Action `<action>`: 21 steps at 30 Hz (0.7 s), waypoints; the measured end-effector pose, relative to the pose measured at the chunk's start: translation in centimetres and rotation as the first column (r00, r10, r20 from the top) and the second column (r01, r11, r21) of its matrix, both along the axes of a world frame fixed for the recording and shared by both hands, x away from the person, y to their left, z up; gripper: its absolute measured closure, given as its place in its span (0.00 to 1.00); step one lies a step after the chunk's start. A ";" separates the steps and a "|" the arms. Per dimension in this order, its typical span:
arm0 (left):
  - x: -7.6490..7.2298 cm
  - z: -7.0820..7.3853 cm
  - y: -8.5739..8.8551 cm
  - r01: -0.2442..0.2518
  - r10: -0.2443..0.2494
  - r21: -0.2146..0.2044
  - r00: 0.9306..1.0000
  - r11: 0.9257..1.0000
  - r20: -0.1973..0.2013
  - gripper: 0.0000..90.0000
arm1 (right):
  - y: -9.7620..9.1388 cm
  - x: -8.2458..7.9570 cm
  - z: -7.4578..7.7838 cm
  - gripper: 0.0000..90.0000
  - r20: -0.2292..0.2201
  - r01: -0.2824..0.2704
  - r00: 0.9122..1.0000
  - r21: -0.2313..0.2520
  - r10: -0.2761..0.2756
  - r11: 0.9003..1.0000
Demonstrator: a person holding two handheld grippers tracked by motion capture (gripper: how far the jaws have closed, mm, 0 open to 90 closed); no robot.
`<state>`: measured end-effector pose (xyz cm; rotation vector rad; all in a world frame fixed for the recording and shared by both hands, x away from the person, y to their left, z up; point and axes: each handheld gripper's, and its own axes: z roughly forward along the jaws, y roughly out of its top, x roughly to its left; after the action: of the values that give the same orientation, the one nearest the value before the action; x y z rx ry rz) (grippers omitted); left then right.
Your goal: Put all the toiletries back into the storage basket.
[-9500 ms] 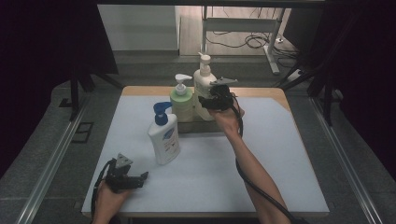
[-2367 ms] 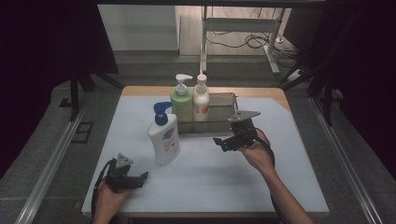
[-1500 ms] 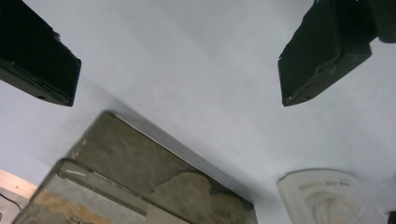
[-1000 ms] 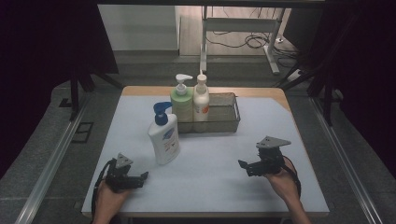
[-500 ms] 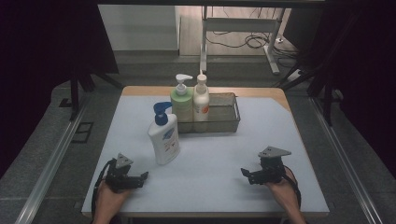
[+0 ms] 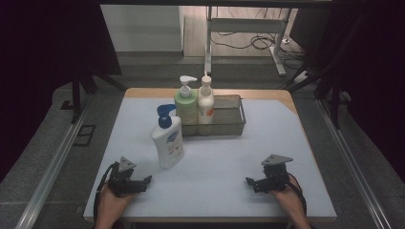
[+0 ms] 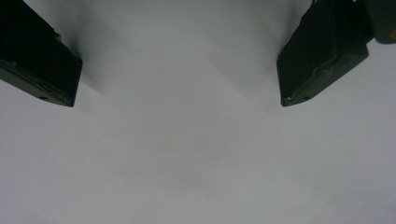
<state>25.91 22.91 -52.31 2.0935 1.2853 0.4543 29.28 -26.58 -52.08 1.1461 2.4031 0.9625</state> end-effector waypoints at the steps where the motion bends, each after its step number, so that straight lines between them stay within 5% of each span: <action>1: 0.0 0.0 0.0 0.000 0.000 -0.001 1.000 1.000 -0.001 0.14 | 0.0 0.0 0.0 0.00 0.001 0.002 1.000 0.000 -0.002 1.000; 13: 0.6 1.4 -0.4 0.050 -0.050 -0.022 0.999 0.998 -0.007 0.17 | 0.0 -0.1 -0.1 0.00 0.003 0.004 1.000 -0.001 -0.004 1.000; 17: 0.7 1.9 -0.3 0.074 -0.075 -0.067 0.997 0.995 -0.014 0.49 | 0.0 -0.1 -0.1 0.00 0.004 0.004 1.000 -0.001 -0.004 1.000; 21: 1.3 2.1 -0.2 0.077 -0.079 -0.088 0.996 0.993 -0.028 0.69 | 0.0 -0.1 -0.2 0.00 0.005 0.004 1.000 -0.001 -0.004 1.000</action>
<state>27.25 22.72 -50.21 2.0772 1.2144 0.3267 29.20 -26.56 -52.24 1.1466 2.3960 0.9622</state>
